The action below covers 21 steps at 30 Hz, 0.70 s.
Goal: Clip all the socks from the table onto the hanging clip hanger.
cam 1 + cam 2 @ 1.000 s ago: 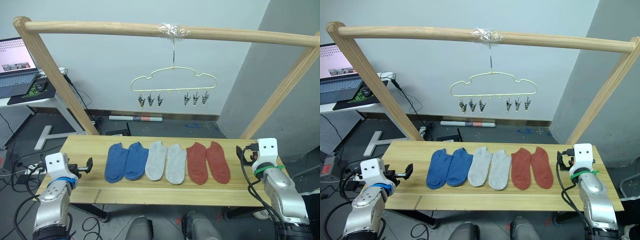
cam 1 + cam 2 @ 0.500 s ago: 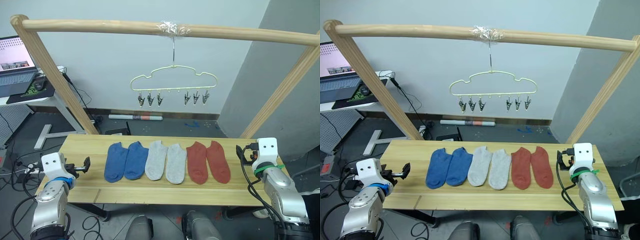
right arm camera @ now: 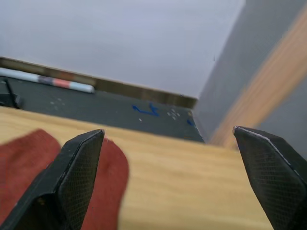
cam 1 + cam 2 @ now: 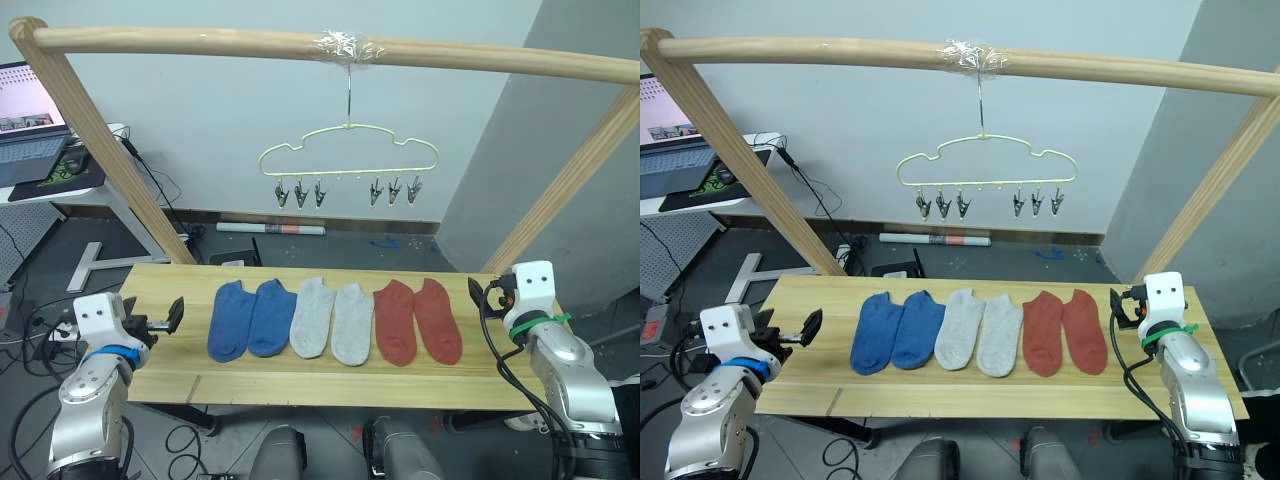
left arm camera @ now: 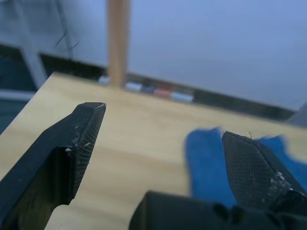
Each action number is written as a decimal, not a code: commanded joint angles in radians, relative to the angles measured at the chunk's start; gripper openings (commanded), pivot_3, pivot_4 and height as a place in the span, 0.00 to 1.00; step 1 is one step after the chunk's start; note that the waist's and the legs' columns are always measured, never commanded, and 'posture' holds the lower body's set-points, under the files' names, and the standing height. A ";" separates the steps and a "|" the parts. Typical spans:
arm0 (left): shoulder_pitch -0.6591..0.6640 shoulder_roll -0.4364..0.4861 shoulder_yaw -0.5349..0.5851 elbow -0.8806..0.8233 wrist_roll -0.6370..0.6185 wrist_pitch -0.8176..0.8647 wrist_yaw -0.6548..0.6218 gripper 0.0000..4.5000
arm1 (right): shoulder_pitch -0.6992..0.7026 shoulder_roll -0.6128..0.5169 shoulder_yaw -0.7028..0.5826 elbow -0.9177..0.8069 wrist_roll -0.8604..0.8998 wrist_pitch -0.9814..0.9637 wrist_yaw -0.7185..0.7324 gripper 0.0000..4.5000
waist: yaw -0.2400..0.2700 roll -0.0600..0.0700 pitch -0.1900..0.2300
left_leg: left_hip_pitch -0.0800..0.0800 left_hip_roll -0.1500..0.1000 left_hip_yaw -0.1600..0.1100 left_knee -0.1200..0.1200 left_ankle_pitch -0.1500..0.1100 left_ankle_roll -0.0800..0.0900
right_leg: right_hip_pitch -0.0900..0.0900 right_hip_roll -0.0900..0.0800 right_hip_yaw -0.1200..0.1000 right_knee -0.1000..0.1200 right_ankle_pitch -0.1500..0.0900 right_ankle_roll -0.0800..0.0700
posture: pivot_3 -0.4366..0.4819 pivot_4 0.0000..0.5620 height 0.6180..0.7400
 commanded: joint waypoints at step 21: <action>-0.366 -0.148 -0.277 -0.157 0.046 0.128 0.064 0.40 | -0.263 0.013 0.210 -0.144 0.230 0.029 0.387 1.00 | -0.001 0.000 0.047 | -0.002 0.000 0.000 0.003 -0.001 0.000 | 0.001 0.011 -0.001 0.003 0.001 0.008 | 0.43 0.41 1.00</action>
